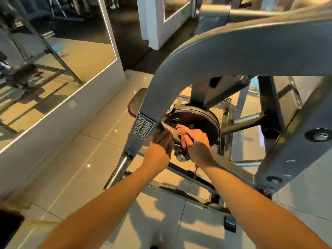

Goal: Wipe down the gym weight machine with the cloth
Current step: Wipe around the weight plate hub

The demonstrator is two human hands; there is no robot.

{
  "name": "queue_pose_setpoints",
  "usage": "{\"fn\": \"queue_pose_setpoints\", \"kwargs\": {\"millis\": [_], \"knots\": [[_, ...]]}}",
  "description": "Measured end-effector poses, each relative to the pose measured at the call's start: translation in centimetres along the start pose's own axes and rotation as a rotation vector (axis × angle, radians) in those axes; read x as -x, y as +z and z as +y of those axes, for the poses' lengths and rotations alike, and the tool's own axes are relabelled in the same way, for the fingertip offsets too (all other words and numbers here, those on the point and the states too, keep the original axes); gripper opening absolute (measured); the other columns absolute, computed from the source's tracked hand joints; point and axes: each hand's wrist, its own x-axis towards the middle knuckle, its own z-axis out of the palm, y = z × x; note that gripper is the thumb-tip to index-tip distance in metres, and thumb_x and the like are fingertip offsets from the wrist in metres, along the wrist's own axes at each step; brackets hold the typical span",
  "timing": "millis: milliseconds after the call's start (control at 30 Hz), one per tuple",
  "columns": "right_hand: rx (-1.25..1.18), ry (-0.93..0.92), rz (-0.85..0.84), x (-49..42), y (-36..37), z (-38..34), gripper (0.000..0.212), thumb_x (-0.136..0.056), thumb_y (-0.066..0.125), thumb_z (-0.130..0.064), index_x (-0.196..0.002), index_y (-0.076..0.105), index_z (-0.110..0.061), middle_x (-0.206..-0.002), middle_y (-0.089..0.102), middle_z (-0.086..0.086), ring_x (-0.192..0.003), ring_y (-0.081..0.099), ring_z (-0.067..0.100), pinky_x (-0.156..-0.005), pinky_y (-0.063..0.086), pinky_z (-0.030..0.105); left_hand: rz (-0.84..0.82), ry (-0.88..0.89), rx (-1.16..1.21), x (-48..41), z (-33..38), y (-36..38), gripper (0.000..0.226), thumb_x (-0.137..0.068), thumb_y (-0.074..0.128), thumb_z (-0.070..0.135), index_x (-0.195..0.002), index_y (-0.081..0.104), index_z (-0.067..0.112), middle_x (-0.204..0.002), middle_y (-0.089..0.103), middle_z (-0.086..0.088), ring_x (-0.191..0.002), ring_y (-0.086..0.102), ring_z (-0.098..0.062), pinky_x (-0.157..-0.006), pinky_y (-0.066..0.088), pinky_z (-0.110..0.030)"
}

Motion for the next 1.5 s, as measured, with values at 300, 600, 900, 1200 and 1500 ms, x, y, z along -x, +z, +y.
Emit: {"fn": "queue_pose_setpoints", "kwargs": {"millis": [300,600,900,1200,1500], "knots": [[0.129,0.167,-0.009,-0.2,3.4,-6.3,0.036,-0.107,0.046,-0.039,-0.136,0.063,-0.027,-0.132,0.065,0.001,-0.117,0.06,0.024,-0.1,0.046,0.028,-0.062,-0.204,0.262,-0.9,0.1,-1.8,0.046,-0.102,0.051,0.014,-0.147,0.046,0.012,-0.143,0.042,-0.005,-0.132,0.043,-0.018,-0.105,0.03,-0.016],[0.127,0.479,0.213,2.1,2.9,-4.8,0.031,-0.106,0.051,-0.029,-0.125,0.062,-0.007,-0.117,0.068,0.015,-0.097,0.066,0.031,-0.083,0.053,0.033,-0.165,-0.124,0.195,-0.3,-0.5,-2.3,0.042,-0.107,0.047,0.029,-0.148,0.05,0.03,-0.158,0.036,-0.003,-0.143,0.036,-0.025,-0.111,0.041,-0.039],[0.011,0.395,0.216,3.2,2.1,-1.8,0.028,-0.105,0.052,-0.036,-0.117,0.064,-0.013,-0.112,0.067,0.01,-0.1,0.065,0.028,-0.088,0.056,0.035,-0.348,-0.089,0.221,1.0,2.4,-0.1,0.038,-0.107,0.043,0.033,-0.142,0.051,0.019,-0.143,0.049,-0.011,-0.131,0.049,-0.028,-0.108,0.046,-0.045],[0.173,0.2,0.197,4.9,0.0,2.4,0.018,-0.098,0.062,-0.021,-0.114,0.068,-0.015,-0.104,0.07,0.007,-0.105,0.063,0.027,-0.086,0.049,0.029,-0.47,0.03,-0.061,1.8,5.2,3.2,0.038,-0.108,0.042,0.035,-0.144,0.046,0.024,-0.147,0.047,-0.008,-0.132,0.046,-0.027,-0.11,0.04,-0.035],[0.179,0.158,0.35,8.3,-3.8,12.7,0.031,-0.098,0.063,-0.009,-0.129,0.065,-0.004,-0.122,0.061,0.014,-0.105,0.06,0.019,-0.096,0.04,0.009,-0.582,0.211,-0.124,3.1,10.0,9.9,0.052,-0.106,0.044,0.027,-0.156,0.034,0.018,-0.164,0.029,-0.004,-0.153,0.021,-0.025,-0.122,0.028,-0.042]]}}
